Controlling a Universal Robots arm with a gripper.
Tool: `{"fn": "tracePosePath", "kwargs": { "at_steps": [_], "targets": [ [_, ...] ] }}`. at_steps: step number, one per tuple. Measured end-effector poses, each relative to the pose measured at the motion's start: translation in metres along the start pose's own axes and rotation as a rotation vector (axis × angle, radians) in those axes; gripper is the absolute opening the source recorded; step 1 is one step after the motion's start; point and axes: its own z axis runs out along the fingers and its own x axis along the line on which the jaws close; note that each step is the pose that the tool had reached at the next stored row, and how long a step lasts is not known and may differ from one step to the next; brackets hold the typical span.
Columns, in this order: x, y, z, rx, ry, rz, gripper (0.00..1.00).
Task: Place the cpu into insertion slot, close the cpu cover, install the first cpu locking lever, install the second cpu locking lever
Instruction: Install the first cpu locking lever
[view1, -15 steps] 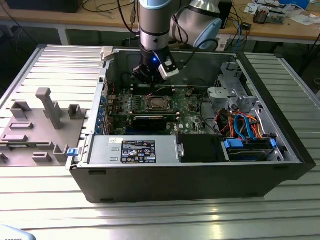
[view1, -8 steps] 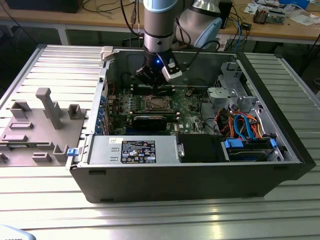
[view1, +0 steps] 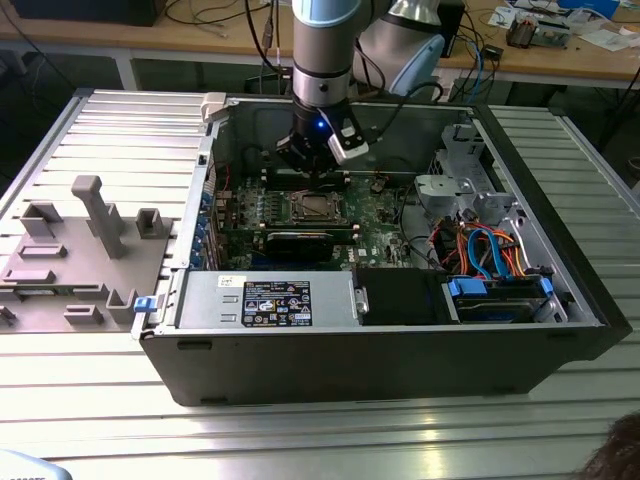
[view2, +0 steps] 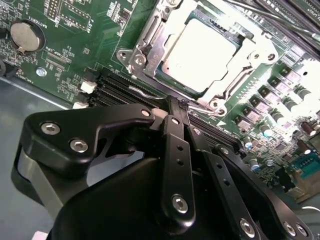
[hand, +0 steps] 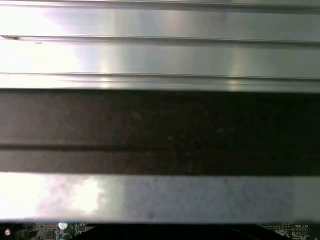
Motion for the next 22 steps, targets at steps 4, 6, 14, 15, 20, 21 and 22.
{"fn": "tracePosePath", "kwargs": {
  "at_steps": [4, 6, 14, 15, 20, 21, 22],
  "targets": [
    [-0.0052, -0.0001, 0.0006, 0.0, 0.0001, 0.0, 0.11],
    [-0.008, -0.0002, 0.001, -0.0001, 0.0, 0.0, 0.11],
    [-0.0129, -0.0006, 0.0051, 0.0, 0.0, 0.0, 0.11],
    [-0.0129, -0.0006, 0.0061, 0.0, 0.0, 0.0, 0.11],
    [-0.0131, -0.0019, 0.008, 0.0001, 0.0, 0.0, 0.11],
    [-0.013, -0.0026, 0.0081, -0.0002, -0.0002, 0.0, 0.11],
    [-0.013, -0.003, 0.0081, -0.0005, -0.0003, 0.0, 0.11]
  ]
}}
